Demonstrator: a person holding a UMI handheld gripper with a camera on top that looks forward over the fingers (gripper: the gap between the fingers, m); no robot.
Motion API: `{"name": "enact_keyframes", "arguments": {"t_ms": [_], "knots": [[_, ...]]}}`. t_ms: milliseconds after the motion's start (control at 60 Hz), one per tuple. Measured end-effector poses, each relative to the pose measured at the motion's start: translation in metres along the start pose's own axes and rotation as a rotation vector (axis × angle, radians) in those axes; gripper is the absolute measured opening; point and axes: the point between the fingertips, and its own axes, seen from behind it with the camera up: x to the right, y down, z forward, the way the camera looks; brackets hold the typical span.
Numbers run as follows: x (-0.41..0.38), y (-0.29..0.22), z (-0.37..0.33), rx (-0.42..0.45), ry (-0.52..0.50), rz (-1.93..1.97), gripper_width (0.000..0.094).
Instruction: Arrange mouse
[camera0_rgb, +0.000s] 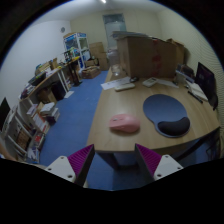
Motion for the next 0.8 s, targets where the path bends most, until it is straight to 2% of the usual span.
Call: {"name": "enact_keyframes", "arguments": {"t_ms": [117, 233, 333, 467, 683, 733, 750, 767, 800], "knots": [[0.046, -0.014, 0.037, 0.036, 0.042, -0.057, 0.0828], [0.062, -0.022, 0.070, 0.051, 0.013, -0.103, 0.0827], [0.068, -0.027, 0.097, 0.044, -0.008, -0.144, 0.0842], [0.056, -0.050, 0.120, 0.079, -0.054, -0.216, 0.0832], [0.059, -0.088, 0.157, 0.120, -0.015, -0.172, 0.0833], [0.061, -0.094, 0.164, 0.130, 0.004, -0.158, 0.0806], [0.062, -0.095, 0.165, 0.133, 0.010, -0.155, 0.0771], [0.063, -0.097, 0.166, 0.138, 0.018, -0.150, 0.0786], [0.066, -0.100, 0.169, 0.147, 0.036, -0.131, 0.0680]]}}
